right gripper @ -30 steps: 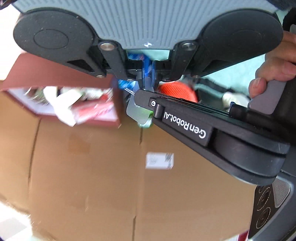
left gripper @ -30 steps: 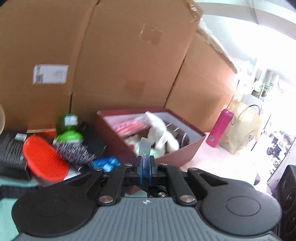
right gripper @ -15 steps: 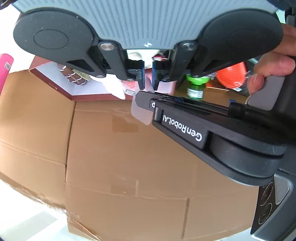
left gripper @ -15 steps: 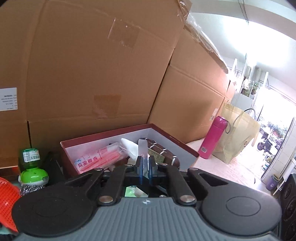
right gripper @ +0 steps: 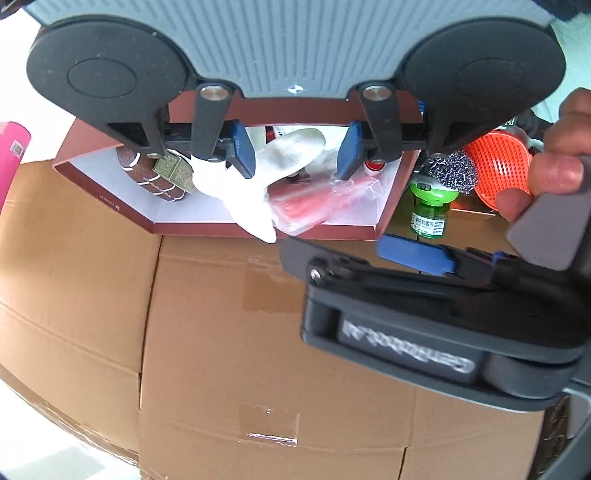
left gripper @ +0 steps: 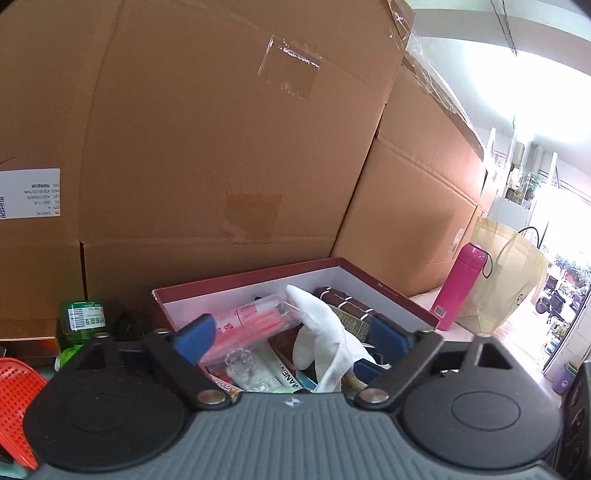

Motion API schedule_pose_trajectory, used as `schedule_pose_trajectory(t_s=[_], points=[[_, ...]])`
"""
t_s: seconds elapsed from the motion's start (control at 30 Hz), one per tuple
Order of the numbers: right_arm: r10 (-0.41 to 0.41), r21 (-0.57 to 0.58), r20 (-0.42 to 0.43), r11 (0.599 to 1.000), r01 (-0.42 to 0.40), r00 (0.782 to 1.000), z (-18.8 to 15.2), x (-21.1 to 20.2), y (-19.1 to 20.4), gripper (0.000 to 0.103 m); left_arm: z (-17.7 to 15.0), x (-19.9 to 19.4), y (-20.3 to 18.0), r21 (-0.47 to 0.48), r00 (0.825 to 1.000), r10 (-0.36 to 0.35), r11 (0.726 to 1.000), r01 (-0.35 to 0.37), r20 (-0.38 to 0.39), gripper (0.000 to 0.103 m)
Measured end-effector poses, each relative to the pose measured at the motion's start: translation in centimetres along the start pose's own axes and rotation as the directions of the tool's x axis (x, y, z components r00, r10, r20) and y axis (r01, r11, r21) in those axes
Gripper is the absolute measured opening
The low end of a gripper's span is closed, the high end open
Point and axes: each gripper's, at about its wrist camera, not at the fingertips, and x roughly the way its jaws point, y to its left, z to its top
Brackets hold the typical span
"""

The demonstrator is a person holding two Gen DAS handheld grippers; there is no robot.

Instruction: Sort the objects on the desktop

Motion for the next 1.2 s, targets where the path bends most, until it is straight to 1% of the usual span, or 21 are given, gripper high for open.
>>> schedule_pose_trajectory(t_s=[0.03,0.1,0.13,0.17,0.23,0.33,0.43,0.67,0.73,0.9,1.0,1.1,1.2], points=[[-0.005,0.002,-0.002,1.0,0.005,1.0,-0.1,-0.1,0.1,0.056,-0.1,-0.1,0.0,0.004,1.0,0.006,1.0,-0.006,0.001,0.103],[-0.02,0.004,0.0,1.0,0.02,1.0,-0.1,-0.4,0.2,0.07,-0.1,-0.1,-0.2,0.013,0.999,0.032,0.999,-0.031,-0.011,0.103],[-0.03,0.005,0.004,1.0,0.03,1.0,-0.2,-0.5,0.2,0.086,-0.2,-0.1,-0.2,0.014,0.999,0.045,0.999,-0.045,-0.02,0.103],[-0.044,0.004,0.013,0.999,0.044,0.999,-0.2,-0.5,0.3,0.096,-0.2,-0.1,-0.3,0.014,0.998,0.057,0.998,-0.057,-0.026,0.103],[-0.058,-0.006,0.024,0.998,0.059,0.998,-0.2,-0.9,0.5,0.097,-0.3,-0.2,-0.3,0.014,0.996,0.078,0.997,-0.077,-0.034,0.103],[-0.053,-0.015,0.016,0.998,0.053,0.998,0.1,-0.9,0.5,0.097,-0.4,-0.6,-0.5,0.024,0.992,0.119,0.993,-0.118,-0.037,0.103],[-0.057,-0.016,0.005,0.998,0.057,0.998,0.2,-1.2,0.6,0.101,-0.6,-1.3,-0.9,0.043,0.988,0.15,0.988,-0.148,-0.036,0.103],[-0.085,-0.007,-0.036,0.996,0.085,0.996,0.0,-3.6,0.9,0.101,-1.0,-3.3,-1.8,0.051,0.982,0.185,0.982,-0.183,-0.03,0.103],[-0.1,-0.001,-0.053,0.995,0.1,0.994,-0.2,-4.3,0.9,0.101,-1.1,-3.9,-2.2,0.058,0.981,0.192,0.98,-0.19,-0.034,0.103],[-0.149,0.03,-0.092,0.988,0.152,0.985,-0.7,-6.2,0.5,0.101,-1.9,-5.6,-3.8,0.091,0.967,0.249,0.966,-0.244,-0.058,0.103],[-0.176,0.058,-0.109,0.981,0.183,0.978,-1.0,-7.6,0.2,0.101,-2.6,-6.6,-4.7,0.101,0.965,0.25,0.965,-0.242,-0.078,0.103],[-0.184,0.079,-0.131,0.977,0.196,0.974,-1.3,-8.9,0.0,0.101,-3.4,-7.2,-5.4,0.112,0.959,0.263,0.961,-0.251,-0.104,0.103],[-0.21,0.074,-0.149,0.972,0.222,0.966,-1.5,-9.9,0.1,0.101,-4.3,-7.7,-5.8,0.112,0.956,0.271,0.959,-0.259,-0.112,0.103]])
